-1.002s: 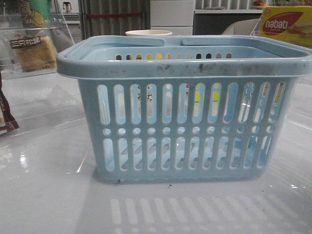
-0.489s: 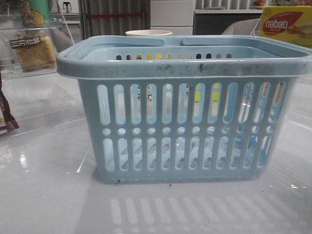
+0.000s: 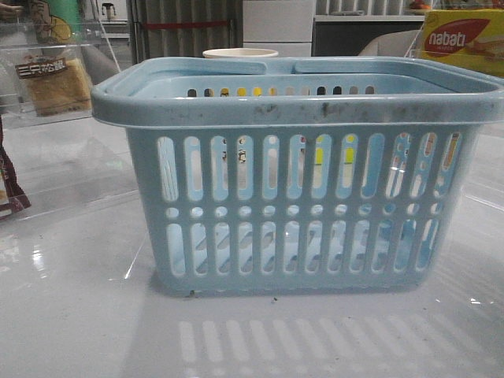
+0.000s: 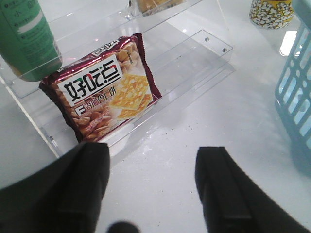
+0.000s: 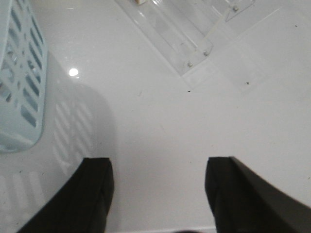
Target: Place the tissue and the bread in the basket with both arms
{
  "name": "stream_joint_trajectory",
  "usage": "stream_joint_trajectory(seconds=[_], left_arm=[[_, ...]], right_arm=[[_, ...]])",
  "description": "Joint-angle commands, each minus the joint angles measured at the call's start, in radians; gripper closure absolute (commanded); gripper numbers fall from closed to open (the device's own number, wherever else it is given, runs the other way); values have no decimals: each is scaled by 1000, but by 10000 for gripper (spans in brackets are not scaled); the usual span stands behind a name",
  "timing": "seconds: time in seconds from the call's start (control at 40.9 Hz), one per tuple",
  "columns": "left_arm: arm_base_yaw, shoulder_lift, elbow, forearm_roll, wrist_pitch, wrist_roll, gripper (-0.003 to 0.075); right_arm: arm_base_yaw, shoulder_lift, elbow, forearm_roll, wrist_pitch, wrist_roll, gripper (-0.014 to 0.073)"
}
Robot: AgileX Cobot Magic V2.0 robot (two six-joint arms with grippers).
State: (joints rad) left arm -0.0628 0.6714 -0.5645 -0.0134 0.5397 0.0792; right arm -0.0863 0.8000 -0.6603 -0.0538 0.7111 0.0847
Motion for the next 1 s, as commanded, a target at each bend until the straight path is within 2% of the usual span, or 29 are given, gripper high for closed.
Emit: stream_joint_trajectory(seconds=[0.0, 0.293, 0.709, 0.978], left_arm=[[-3, 4, -37, -9, -84, -6, 264], [-3, 4, -37, -9, -84, -6, 264], [-3, 4, -37, -9, -84, -6, 264], [-3, 4, -37, -9, -84, -6, 264]], right_arm=[[-42, 66, -90, -13, -88, -9, 74], [-116, 345, -336, -13, -132, -9, 74], [-125, 728, -678, -14, -135, -9, 74], [-125, 891, -775, -16, -134, -9, 74]])
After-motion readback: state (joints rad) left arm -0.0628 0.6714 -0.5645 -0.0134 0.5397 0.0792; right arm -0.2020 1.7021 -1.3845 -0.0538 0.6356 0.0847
